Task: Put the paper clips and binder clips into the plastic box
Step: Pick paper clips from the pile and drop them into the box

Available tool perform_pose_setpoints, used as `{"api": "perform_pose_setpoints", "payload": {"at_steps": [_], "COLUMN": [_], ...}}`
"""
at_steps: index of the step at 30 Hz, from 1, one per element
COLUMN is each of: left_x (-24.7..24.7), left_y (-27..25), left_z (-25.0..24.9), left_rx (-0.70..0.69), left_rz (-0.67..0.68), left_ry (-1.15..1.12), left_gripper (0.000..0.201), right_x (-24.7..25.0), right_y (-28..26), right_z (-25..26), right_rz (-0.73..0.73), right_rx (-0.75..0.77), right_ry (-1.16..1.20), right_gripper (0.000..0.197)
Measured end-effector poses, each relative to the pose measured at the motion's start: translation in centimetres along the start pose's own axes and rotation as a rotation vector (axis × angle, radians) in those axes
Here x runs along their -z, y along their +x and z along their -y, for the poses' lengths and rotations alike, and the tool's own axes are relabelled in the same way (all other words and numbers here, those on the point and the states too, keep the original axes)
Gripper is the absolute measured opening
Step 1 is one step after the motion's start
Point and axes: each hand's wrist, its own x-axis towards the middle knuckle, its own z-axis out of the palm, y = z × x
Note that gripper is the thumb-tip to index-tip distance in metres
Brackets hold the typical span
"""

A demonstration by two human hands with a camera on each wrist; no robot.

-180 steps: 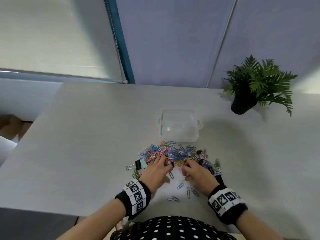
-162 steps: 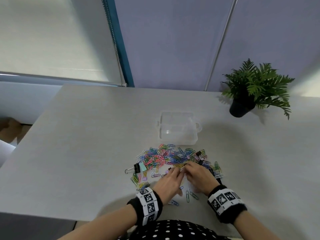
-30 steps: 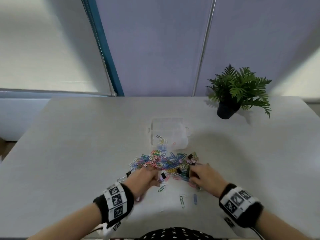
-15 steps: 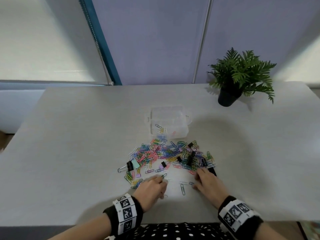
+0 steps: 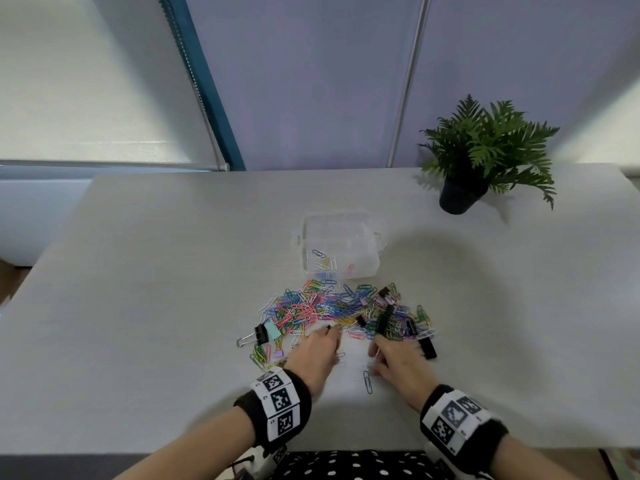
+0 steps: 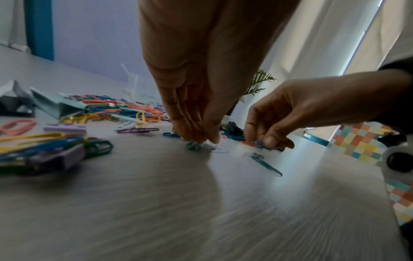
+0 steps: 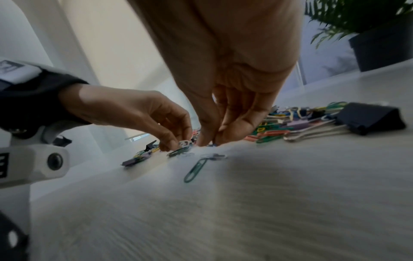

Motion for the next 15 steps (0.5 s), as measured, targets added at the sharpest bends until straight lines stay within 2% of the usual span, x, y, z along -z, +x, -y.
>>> {"api": "perform_pose_setpoints", "payload": {"at_steps": [3,7,12,15], "left_x": [-0.2,-0.2,-0.3,-0.4], "left_y": [0.0,-0.2,-0.3,-0.5], "left_z": [-0.8,-1.3,-1.1,-0.8], "left_rx": [0.028,-0.004,0.005,-0.002], "left_rz": [0.044,0.031,0.015,0.005], "left_ry": [0.06,0.108,0.132,0.179], "left_gripper": [0.03,0.027,0.022,0.029], "right_x": [-0.7,-1.7,-2.4,-2.1], "right_y": [0.2,-0.1,-0.5,-0.5], "right_z": [0.2,0.5,0.2,-0.3], "right_rz": [0.05,0.024,-0.023,-0.049], "right_rx": [-0.022,0.01,0.064,0.055], "right_ry": [-0.031,-0.186,-0.248,-0.257], "right_gripper": [0.024,0.033,0.024,0.015]}}
